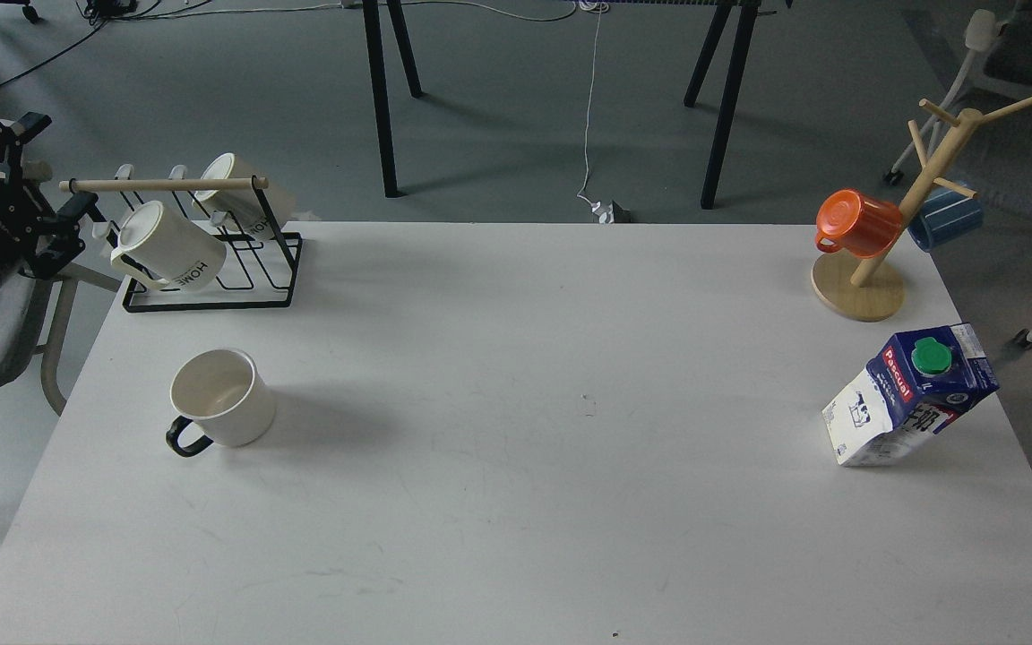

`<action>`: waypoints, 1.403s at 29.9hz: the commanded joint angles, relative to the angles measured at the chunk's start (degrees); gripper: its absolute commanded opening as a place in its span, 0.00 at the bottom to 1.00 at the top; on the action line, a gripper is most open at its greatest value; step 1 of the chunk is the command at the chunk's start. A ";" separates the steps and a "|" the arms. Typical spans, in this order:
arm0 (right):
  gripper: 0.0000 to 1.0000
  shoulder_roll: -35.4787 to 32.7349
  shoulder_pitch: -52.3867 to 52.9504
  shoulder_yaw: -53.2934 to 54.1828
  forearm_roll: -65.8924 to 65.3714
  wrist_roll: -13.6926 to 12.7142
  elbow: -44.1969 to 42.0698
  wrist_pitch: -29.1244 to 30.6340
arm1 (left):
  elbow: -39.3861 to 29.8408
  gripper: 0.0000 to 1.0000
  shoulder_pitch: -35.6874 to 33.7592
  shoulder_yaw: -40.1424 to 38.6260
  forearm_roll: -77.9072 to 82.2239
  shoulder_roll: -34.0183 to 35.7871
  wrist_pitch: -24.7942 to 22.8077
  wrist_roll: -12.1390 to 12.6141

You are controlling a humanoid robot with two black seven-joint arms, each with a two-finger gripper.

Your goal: Place cup and milk with both arms

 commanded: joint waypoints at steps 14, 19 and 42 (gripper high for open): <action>0.98 0.02 -1.22 -0.82 -0.03 0.00 0.60 0.00 | -27.65 0.99 -11.68 2.43 73.45 12.01 5.95 0.00; 0.98 0.11 -1.49 -0.91 -0.03 0.00 0.60 0.00 | -29.52 0.99 -8.51 7.53 89.62 13.87 20.80 0.00; 0.98 0.11 -2.72 -0.99 0.06 0.00 1.57 0.00 | -16.51 0.97 -3.85 14.30 100.82 3.23 27.33 0.00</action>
